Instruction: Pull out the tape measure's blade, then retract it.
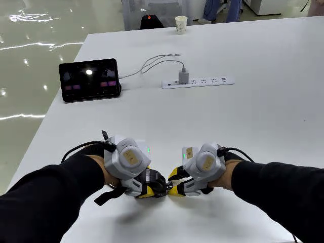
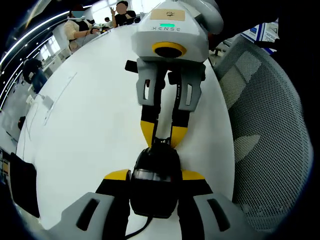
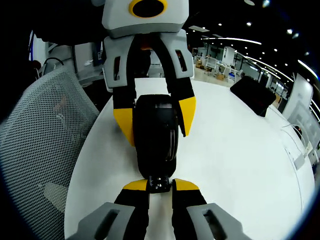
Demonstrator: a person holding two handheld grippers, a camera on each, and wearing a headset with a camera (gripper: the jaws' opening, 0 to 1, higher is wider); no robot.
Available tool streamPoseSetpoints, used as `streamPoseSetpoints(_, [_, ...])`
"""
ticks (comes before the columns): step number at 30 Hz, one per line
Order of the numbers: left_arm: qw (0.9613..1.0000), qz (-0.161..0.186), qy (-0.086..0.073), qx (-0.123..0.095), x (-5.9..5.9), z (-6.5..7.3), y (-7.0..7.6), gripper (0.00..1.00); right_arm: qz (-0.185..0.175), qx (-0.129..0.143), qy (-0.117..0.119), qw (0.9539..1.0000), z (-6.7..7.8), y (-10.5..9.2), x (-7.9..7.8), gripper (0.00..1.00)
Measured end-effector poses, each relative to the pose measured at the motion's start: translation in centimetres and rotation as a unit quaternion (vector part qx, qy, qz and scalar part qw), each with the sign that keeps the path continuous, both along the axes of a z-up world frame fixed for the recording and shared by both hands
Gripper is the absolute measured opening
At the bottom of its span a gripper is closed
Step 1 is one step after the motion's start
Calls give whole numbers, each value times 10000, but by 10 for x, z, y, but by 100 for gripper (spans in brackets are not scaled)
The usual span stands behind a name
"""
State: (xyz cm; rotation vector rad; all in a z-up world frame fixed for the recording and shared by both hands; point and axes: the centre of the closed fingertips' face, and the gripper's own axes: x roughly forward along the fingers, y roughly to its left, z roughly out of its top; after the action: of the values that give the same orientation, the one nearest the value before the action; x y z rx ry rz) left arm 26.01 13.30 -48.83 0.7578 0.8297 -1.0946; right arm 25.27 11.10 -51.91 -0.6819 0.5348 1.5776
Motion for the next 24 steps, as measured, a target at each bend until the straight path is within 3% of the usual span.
streamPoseSetpoints(1, [10000, -11, -4, 1, 0, 0, 0, 30, -9, -82, -52, 10000, 0, -1, 1, 12])
streamPoseSetpoints(2, [10000, -5, -7, 0, 0, 0, 0, 30, -120, -131, 73, 9998, -1, -2, 1, 12])
streamPoseSetpoints(9, [10000, -1, -15, -41, 0, 0, 0, 30, -88, -148, 67, 9998, -2, -1, 2, 12])
streamPoseSetpoints(15, [10000, -67, -27, -38, -1, 1, 1, 30, -172, 104, 341, 9992, -2, -4, 1, 10])
streamPoseSetpoints(20, [9999, -89, 8, -73, -1, 1, 1, 30, -95, 101, 277, 9995, -1, -4, 0, 10])
streamPoseSetpoints(24, [9999, -82, 29, -97, -2, 1, 1, 30, -111, 111, 387, 9991, -2, -5, 1, 10])
